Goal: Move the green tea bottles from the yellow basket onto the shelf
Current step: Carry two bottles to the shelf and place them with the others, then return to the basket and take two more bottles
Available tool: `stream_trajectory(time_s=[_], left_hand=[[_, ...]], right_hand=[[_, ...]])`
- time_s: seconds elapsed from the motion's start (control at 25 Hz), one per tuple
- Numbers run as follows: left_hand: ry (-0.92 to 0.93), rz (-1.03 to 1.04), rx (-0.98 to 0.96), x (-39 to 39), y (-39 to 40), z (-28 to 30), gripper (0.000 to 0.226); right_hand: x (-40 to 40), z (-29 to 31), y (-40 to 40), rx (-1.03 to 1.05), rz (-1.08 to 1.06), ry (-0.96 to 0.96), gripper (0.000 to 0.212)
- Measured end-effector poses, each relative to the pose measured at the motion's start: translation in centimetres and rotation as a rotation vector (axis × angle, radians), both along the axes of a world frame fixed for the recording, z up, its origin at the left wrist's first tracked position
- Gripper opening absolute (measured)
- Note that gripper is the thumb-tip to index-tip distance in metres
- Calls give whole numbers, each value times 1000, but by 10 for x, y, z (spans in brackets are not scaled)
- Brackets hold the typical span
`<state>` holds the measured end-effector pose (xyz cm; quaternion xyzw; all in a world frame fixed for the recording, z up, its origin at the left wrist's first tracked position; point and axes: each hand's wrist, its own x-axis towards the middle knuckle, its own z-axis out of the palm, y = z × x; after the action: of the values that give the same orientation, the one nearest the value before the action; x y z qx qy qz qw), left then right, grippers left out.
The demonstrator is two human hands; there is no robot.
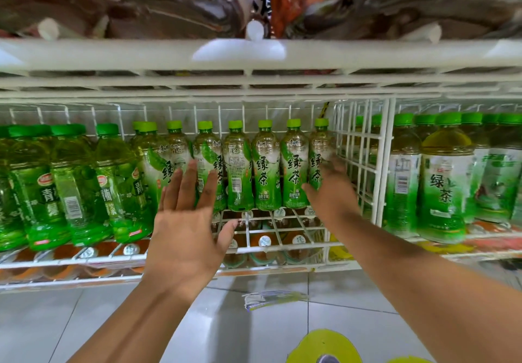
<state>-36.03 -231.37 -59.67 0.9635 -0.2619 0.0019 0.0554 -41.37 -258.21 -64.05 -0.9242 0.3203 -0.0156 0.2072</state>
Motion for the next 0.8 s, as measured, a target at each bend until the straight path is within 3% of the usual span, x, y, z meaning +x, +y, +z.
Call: stream_trajectory(time_s=[0.12, 0.2, 0.48, 0.6, 0.8], left_hand=[[22, -12, 16, -5, 3, 5, 89], [33, -17, 15, -11, 3, 10, 88], [-27, -48, -60, -35, 15, 55, 78], [27, -30, -32, -52, 27, 82, 80], [93, -14, 10, -100, 54, 137, 82]], right_hand=[[-3, -8, 1, -2, 17, 32, 62], [-2, -4, -2, 73, 8, 61, 70], [-49, 60, 11, 208, 206, 76, 81], [-73, 106, 30, 67, 352, 183, 86], [-140, 185, 60, -111, 405, 157, 84]])
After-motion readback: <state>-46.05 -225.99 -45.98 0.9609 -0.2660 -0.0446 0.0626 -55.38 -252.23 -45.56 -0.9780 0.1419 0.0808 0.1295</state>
